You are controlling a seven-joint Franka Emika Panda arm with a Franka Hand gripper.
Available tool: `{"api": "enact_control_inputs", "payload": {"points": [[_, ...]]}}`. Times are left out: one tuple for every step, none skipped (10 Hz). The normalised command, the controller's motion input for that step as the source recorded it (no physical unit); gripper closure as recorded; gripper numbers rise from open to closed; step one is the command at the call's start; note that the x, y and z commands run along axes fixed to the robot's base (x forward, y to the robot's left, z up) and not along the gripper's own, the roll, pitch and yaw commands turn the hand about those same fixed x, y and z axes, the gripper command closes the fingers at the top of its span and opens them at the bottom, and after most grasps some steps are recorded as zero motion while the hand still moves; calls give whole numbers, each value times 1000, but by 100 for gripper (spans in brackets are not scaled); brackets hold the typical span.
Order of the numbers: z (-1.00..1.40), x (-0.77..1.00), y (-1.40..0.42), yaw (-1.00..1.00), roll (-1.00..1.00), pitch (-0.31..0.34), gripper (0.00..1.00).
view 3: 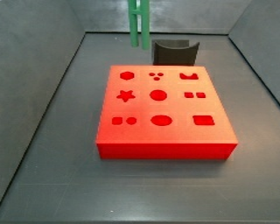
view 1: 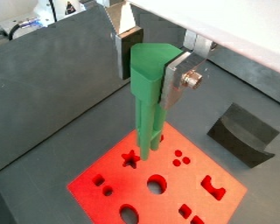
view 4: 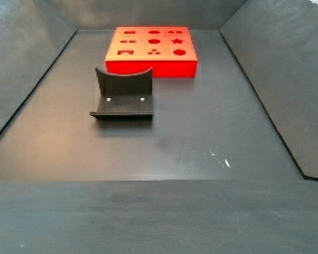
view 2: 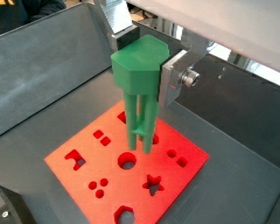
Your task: Insert the 3 prong object.
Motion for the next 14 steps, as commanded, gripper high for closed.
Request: {"api": "enact_control_inputs", "payload": {"points": [[-231, 169, 274, -134, -17, 0, 100], [-260, 411, 549, -446, -57, -39, 100], [-317, 609, 300, -631, 11, 0, 100], [-283, 617, 286, -654, 4, 0, 100], [-260, 520, 257, -729, 0, 0, 100], [-280, 383, 234, -791, 9, 0, 100], [-277, 329, 229, -780, 39, 0, 100], [-291, 309, 229, -740, 91, 29, 100], [-291, 291, 226, -743, 94, 34, 100], [-254, 226, 237, -680, 101, 123, 100], [-271, 54, 174, -603, 123, 161, 100], [-411, 69, 114, -460, 119, 126, 100], [-394, 3, 37, -337, 159, 69, 100], [-360, 0, 0, -311, 191, 0, 100]]}}
